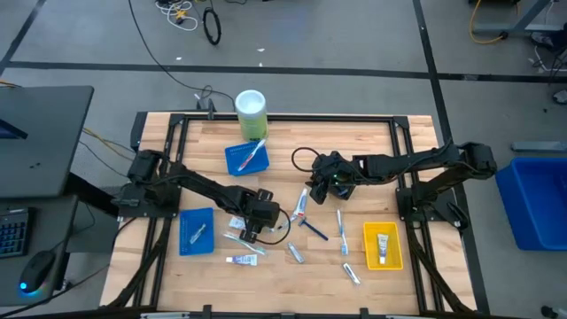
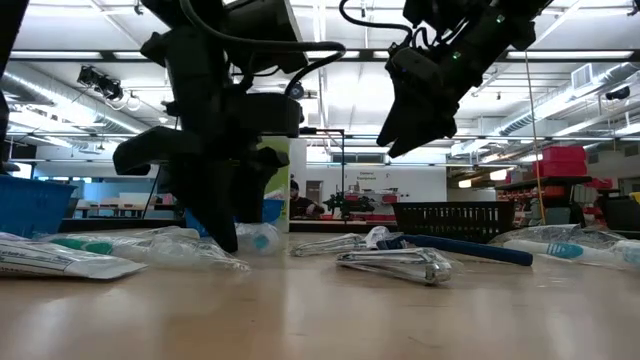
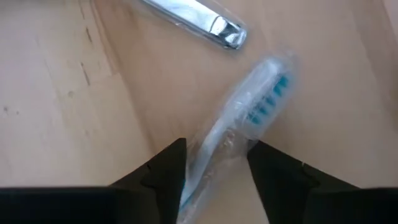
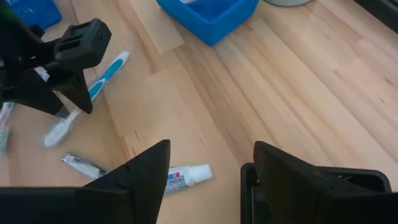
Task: Pick & Place Travel size toiletries
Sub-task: Put the blue toothbrush into the top blue bin
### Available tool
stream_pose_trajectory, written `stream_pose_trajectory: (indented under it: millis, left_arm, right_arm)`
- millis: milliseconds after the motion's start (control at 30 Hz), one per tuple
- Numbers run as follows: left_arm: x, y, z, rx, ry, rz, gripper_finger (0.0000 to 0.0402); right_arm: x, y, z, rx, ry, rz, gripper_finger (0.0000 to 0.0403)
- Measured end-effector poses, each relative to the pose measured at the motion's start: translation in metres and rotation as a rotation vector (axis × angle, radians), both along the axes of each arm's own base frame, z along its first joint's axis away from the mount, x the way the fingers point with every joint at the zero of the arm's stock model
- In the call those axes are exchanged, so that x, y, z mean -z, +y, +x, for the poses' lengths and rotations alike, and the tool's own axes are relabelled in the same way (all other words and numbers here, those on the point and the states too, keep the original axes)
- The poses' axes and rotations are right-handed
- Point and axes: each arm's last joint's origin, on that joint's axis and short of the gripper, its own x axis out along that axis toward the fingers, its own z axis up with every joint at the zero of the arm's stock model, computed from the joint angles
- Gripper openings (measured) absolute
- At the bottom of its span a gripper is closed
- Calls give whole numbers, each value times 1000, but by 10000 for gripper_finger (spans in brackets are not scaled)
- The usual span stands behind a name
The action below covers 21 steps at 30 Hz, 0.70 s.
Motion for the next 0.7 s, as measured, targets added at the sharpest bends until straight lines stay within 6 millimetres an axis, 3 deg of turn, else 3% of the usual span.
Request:
stream_pose_trajectory:
  millis: [233,367,533,700]
  left_arm:
    - [-19,7,-6,-30,-23,-19,65]
    - [-56,15,-9,-95,-135,-26,16]
    - [-102,39,-28,-272,-263,8,33]
    - [-137,80,-45,-644,-447,111,30]
  right_arm:
    - [0,0,0,-1,0,-1,228]
    - [0,0,0,-1,0,-1,224]
    - [0,0,0,-2,-1,-1,227]
    - [-1,0,1,-4,-7,-3,231]
